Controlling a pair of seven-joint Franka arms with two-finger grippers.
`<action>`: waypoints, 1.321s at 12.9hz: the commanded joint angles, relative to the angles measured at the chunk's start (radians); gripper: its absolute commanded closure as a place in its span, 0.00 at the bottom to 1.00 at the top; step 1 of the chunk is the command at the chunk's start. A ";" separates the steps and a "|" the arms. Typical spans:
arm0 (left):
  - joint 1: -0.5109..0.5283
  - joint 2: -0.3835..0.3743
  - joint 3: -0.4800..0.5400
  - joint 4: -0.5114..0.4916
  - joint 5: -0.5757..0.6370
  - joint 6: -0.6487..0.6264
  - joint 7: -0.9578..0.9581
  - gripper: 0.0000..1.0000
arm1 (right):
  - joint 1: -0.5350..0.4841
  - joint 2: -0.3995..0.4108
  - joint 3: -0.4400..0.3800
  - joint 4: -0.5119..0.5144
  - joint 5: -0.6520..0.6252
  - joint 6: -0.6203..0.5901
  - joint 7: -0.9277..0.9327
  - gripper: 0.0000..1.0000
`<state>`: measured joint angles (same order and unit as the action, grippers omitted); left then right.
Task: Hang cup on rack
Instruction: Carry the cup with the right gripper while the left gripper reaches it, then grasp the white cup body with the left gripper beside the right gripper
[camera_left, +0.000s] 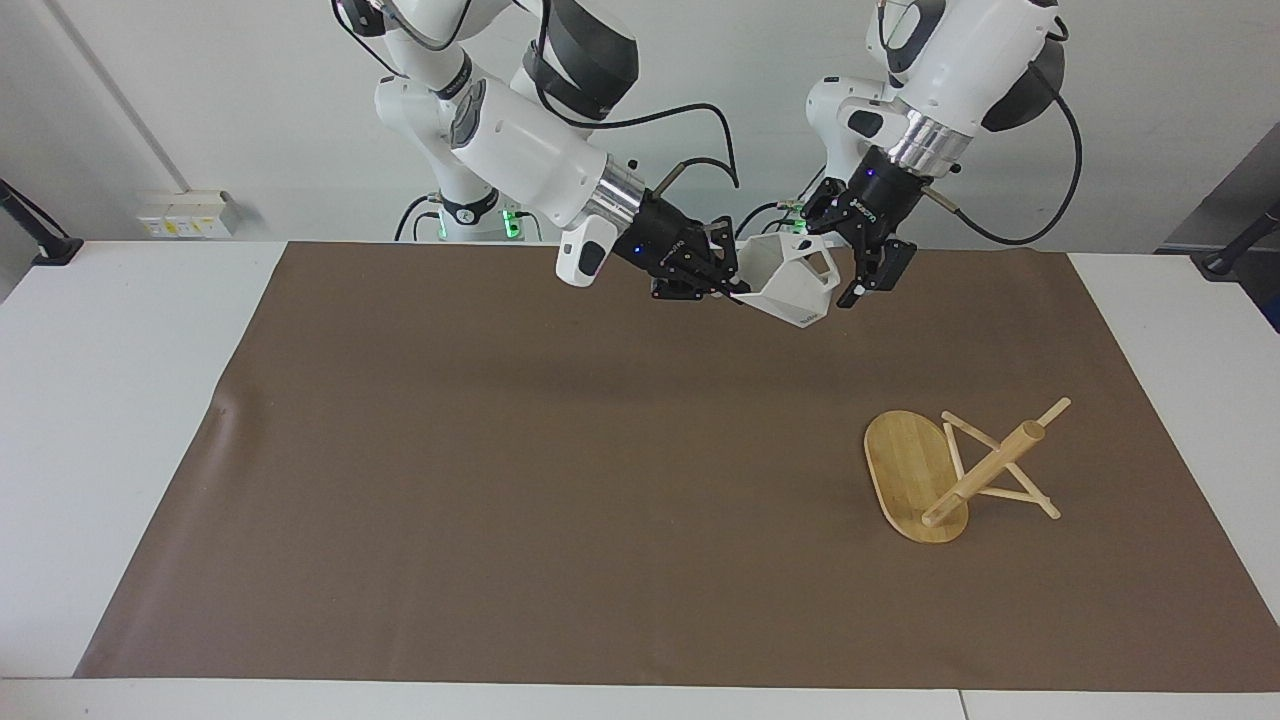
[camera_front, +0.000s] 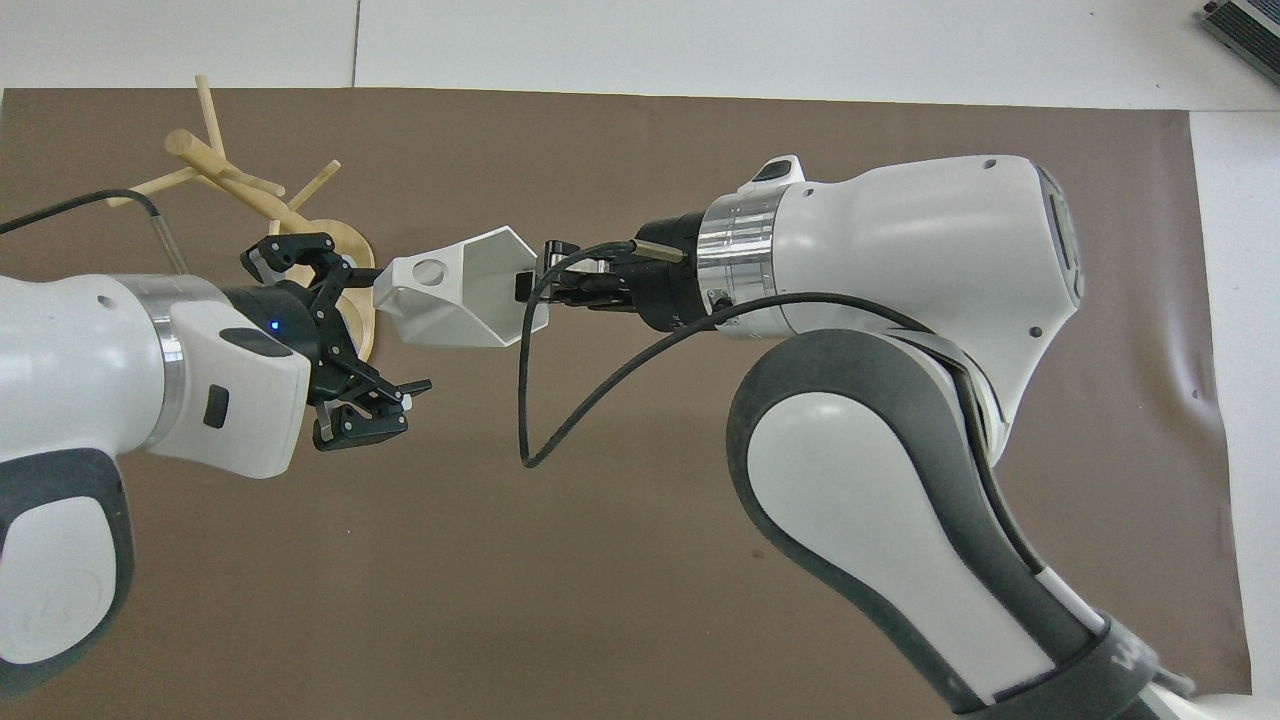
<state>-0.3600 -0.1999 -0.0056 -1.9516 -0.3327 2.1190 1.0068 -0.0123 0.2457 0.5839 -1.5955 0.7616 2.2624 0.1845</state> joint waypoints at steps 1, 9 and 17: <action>0.000 -0.012 0.003 -0.032 -0.020 0.052 0.026 0.00 | 0.000 0.001 0.010 -0.003 0.019 0.023 0.013 1.00; -0.013 0.033 -0.011 -0.004 -0.060 0.101 -0.011 0.00 | 0.000 0.001 0.010 -0.003 0.016 0.023 0.013 1.00; -0.030 0.033 -0.020 -0.013 -0.057 0.124 -0.013 0.00 | 0.000 0.001 0.010 -0.003 0.015 0.023 0.013 1.00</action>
<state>-0.3660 -0.1722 -0.0317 -1.9598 -0.3784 2.2115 0.9992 -0.0086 0.2470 0.5807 -1.5968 0.7614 2.2638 0.1845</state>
